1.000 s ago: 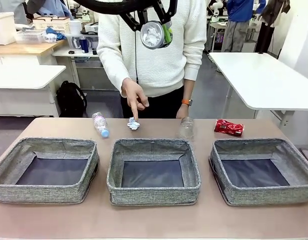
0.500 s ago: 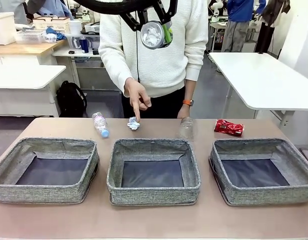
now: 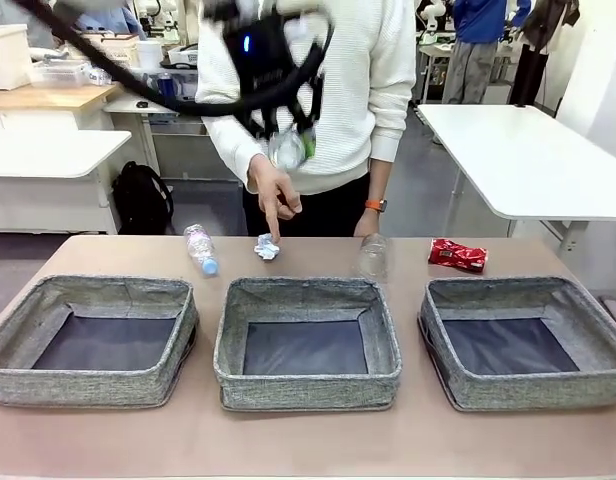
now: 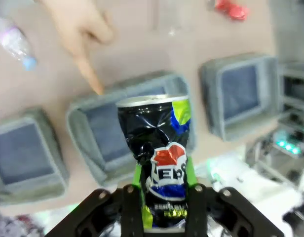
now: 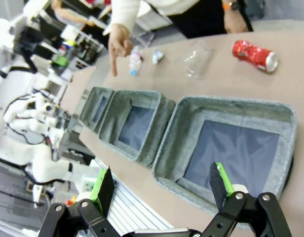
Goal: Sort the waste into the appropriate baskets.
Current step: Place the picked waste into the Fabric basket indicated by the person.
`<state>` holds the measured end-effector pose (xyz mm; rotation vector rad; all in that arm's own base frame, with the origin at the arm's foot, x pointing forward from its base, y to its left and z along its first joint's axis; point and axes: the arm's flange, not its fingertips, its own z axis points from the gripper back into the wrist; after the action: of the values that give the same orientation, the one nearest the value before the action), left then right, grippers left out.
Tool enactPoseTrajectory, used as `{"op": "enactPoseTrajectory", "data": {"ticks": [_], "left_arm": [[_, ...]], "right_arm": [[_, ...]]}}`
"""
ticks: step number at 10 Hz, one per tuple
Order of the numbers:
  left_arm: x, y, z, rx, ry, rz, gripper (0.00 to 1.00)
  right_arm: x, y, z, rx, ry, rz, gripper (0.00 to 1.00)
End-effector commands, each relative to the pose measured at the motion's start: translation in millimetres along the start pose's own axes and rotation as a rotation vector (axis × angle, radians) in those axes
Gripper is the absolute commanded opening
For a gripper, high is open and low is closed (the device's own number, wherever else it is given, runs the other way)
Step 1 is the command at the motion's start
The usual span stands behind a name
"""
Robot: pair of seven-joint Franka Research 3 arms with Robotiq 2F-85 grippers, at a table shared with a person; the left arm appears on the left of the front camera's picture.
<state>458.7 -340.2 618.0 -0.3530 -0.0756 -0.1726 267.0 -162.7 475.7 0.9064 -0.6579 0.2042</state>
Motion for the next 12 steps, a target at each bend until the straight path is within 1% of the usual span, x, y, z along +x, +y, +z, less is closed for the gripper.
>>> {"op": "enactPoseTrajectory", "data": {"ticks": [1, 2, 3, 4, 5, 7, 8, 9, 10, 11, 12], "left_arm": [[-36, 2, -5, 0.059, -0.096, 0.067, 0.34], [-101, 5, -15, 0.136, -0.128, 0.107, 0.34], [-124, 5, -29, 0.130, -0.099, 0.110, 0.34], [-129, 5, -41, 0.149, -0.067, 0.125, 0.34], [-137, -1, -51, 0.149, -0.059, 0.145, 0.34], [-143, 5, -77, 0.202, -0.059, 0.133, 0.34], [-138, 10, -89, 0.216, -0.091, 0.135, 0.34], [-128, 11, -104, 0.201, -0.075, 0.123, 0.34], [-119, 11, -121, 0.214, -0.057, 0.108, 0.34], [-113, 10, -131, 0.233, -0.074, 0.102, 0.34], [-111, 10, -135, 0.234, -0.068, 0.093, 0.34]], "right_arm": [[3, 0, 0, 0.017, -0.024, 0.024, 1.00], [3, 0, 0, 0.017, -0.024, 0.024, 1.00], [3, 0, 0, 0.017, -0.024, 0.024, 1.00], [3, 0, 0, 0.017, -0.024, 0.024, 1.00], [3, 0, 0, 0.017, -0.024, 0.024, 1.00], [3, 0, 0, 0.017, -0.024, 0.024, 1.00], [3, 0, 0, 0.017, -0.024, 0.024, 1.00], [3, 0, 0, 0.017, -0.024, 0.024, 1.00], [3, 0, 0, 0.017, -0.024, 0.024, 1.00], [3, 0, 0, 0.017, -0.024, 0.024, 1.00], [3, 0, 0, 0.017, -0.024, 0.024, 1.00]]}}
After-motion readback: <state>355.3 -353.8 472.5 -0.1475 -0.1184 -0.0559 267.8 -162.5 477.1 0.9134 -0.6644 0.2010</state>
